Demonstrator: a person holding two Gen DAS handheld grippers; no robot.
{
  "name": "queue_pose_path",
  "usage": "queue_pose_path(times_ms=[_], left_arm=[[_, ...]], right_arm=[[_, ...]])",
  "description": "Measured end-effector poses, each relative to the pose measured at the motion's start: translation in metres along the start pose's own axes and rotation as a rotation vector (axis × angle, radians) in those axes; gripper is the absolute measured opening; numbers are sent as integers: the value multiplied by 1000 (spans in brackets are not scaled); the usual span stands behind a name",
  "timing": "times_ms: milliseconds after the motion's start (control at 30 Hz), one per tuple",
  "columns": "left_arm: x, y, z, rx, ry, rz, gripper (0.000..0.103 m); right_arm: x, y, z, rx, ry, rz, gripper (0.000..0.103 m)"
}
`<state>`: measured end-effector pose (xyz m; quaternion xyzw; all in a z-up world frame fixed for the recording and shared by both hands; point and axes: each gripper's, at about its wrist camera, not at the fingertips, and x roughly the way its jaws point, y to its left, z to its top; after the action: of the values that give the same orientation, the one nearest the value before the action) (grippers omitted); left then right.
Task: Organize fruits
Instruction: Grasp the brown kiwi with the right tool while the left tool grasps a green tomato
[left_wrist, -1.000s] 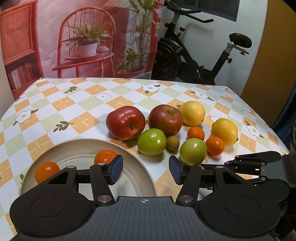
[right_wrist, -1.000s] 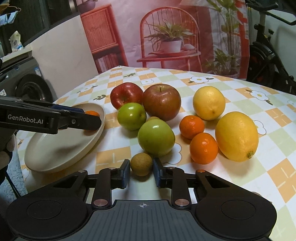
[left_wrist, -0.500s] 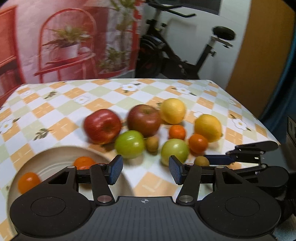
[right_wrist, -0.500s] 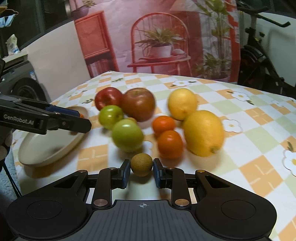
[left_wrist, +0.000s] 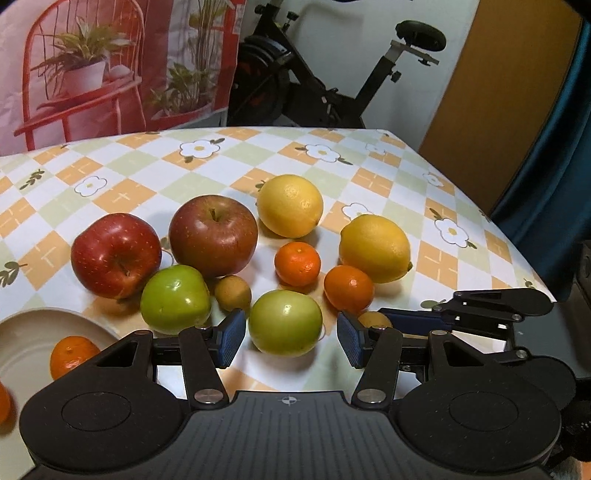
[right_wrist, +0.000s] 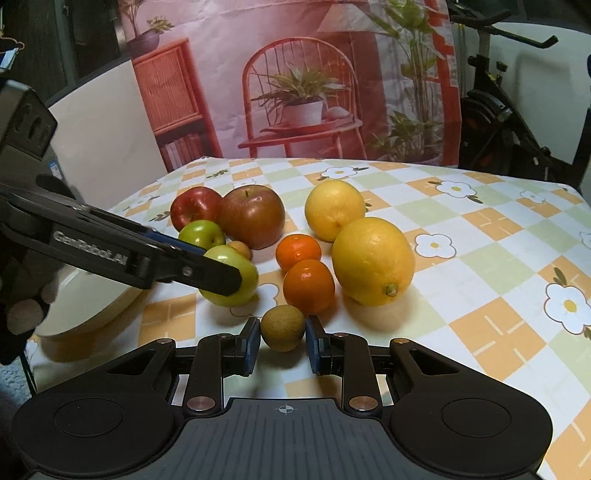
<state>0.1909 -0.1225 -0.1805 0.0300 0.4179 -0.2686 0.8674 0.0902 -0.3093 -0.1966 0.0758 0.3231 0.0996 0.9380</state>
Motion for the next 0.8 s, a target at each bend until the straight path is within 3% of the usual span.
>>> queue_pose_path(times_ms=[433,800], left_arm=[[8,7,0,-97,6,1,50],[-17,7,-5,-82,-66,53,50]], right_arm=[[-1,-2,-2,21,-10,5,24],[-7,-10,-4,73,-51,2,24]])
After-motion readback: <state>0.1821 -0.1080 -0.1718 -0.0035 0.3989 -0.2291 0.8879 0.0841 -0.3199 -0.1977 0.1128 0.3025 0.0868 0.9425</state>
